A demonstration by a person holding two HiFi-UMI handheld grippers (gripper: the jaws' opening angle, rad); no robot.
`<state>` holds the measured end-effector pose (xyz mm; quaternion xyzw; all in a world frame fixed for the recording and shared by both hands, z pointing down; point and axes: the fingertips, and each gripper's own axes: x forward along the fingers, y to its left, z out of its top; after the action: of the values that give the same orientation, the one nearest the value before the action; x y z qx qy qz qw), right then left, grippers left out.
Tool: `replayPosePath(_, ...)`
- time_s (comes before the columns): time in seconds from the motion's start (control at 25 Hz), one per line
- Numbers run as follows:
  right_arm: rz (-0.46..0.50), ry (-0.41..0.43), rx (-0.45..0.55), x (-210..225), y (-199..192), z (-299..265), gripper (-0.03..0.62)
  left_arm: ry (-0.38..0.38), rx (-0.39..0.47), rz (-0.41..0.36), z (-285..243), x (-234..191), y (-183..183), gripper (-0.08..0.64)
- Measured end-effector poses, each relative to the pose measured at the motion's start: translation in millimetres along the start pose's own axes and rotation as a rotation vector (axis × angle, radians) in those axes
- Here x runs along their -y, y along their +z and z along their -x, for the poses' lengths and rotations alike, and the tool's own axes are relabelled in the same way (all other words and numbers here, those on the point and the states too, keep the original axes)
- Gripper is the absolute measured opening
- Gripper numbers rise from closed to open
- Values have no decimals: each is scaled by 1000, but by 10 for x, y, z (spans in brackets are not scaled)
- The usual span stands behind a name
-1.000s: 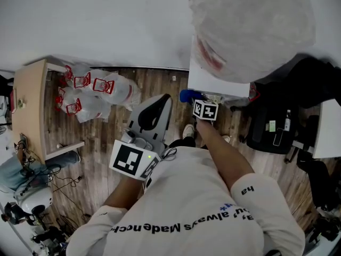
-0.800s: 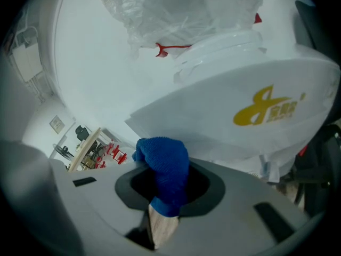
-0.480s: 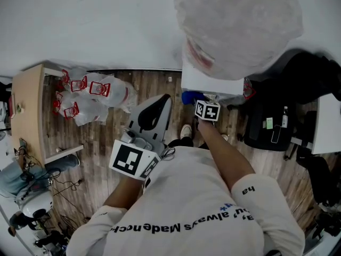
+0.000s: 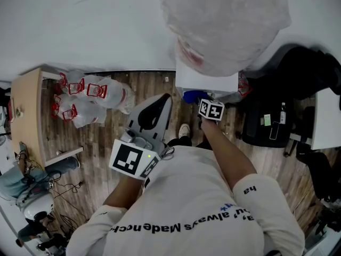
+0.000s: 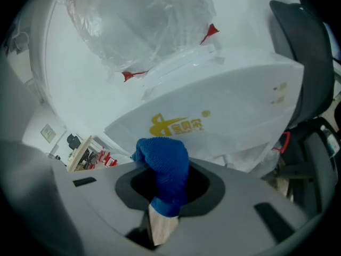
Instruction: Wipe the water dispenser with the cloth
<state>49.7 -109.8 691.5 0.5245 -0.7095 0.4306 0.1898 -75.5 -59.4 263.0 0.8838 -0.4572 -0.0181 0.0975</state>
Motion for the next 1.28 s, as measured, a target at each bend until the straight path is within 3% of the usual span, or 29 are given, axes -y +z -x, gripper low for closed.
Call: replayPosePath(1.28, -37, -73, 44, 1194, 254, 664, 91, -34, 15, 11, -389, 758, -39, 20)
